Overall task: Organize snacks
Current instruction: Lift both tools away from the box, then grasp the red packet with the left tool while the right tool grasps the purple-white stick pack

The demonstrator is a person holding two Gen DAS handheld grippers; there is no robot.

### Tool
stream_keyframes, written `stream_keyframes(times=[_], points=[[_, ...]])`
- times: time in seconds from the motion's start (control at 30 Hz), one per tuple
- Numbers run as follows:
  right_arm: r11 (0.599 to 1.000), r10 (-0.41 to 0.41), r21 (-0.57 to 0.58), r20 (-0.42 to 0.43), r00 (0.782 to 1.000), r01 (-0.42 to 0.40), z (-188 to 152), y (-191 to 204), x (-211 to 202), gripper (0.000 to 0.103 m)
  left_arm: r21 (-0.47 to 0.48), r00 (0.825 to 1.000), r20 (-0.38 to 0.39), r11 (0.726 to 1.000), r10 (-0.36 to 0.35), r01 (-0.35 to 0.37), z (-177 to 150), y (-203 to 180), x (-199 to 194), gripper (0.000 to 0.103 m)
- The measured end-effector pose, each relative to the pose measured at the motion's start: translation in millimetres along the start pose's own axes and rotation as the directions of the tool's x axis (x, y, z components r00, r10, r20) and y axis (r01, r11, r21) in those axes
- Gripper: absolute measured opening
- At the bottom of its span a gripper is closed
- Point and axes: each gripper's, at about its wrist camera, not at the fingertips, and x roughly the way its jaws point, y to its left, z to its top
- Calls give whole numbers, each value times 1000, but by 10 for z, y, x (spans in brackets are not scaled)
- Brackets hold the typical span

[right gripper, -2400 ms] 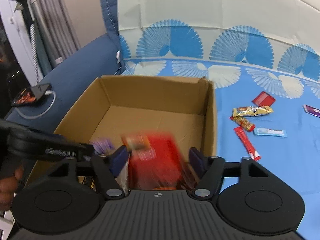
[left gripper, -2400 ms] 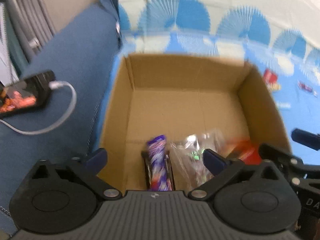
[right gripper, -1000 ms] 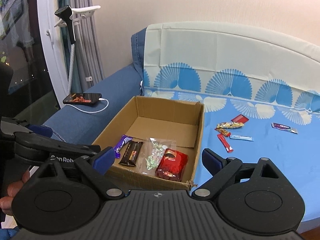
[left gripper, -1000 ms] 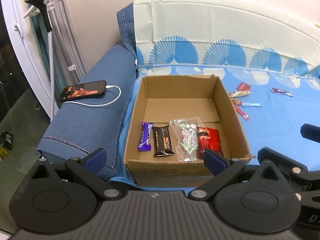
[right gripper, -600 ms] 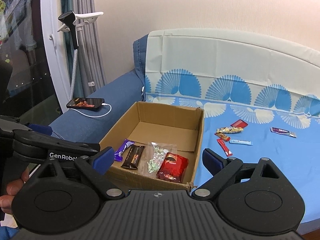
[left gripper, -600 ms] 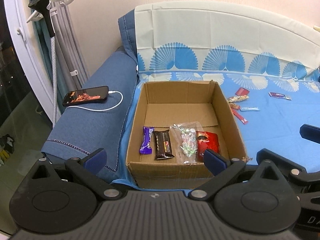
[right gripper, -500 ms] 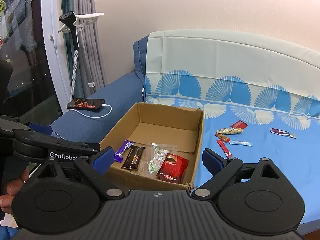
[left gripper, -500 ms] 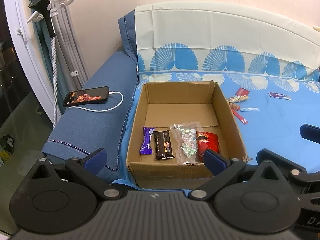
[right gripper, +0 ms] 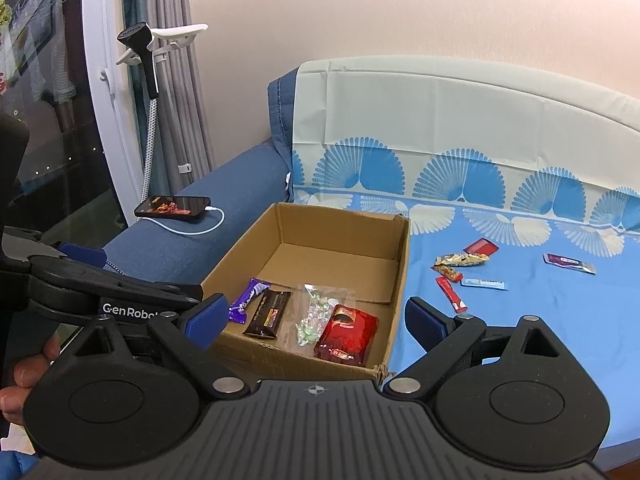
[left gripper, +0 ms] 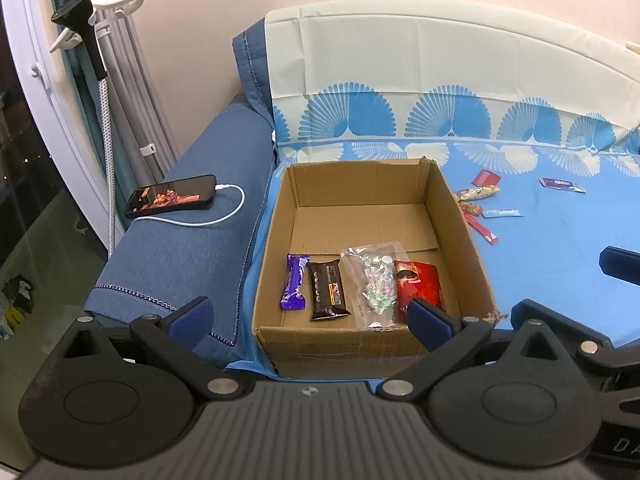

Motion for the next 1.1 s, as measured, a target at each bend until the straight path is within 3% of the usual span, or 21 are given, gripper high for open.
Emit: stream_keyframes(times=[0.3, 0.5, 0.67, 0.83, 1.1], points=[[999, 0, 36, 0, 1000, 0, -8, -87, 52, 96, 36, 1000, -11, 999, 8, -8, 80, -125, 75, 103], [995, -14, 95, 6, 1000, 13, -42, -301, 72, 96, 40, 998, -57, 999, -27, 29, 247, -268, 203, 103], [986, -51, 159, 0, 999, 50, -78, -610, 93, 96, 57, 995, -79, 996, -61, 66, 424, -482, 317, 103], [970, -114, 215, -10, 993, 113, -144, -979, 127, 96, 49, 978, -146, 987, -147, 156, 643, -742, 504, 103], [912, -256, 324, -34, 966, 253, -196, -1856, 231, 96, 134, 969, -143, 966, -201, 220, 1156, -1336, 899, 103]])
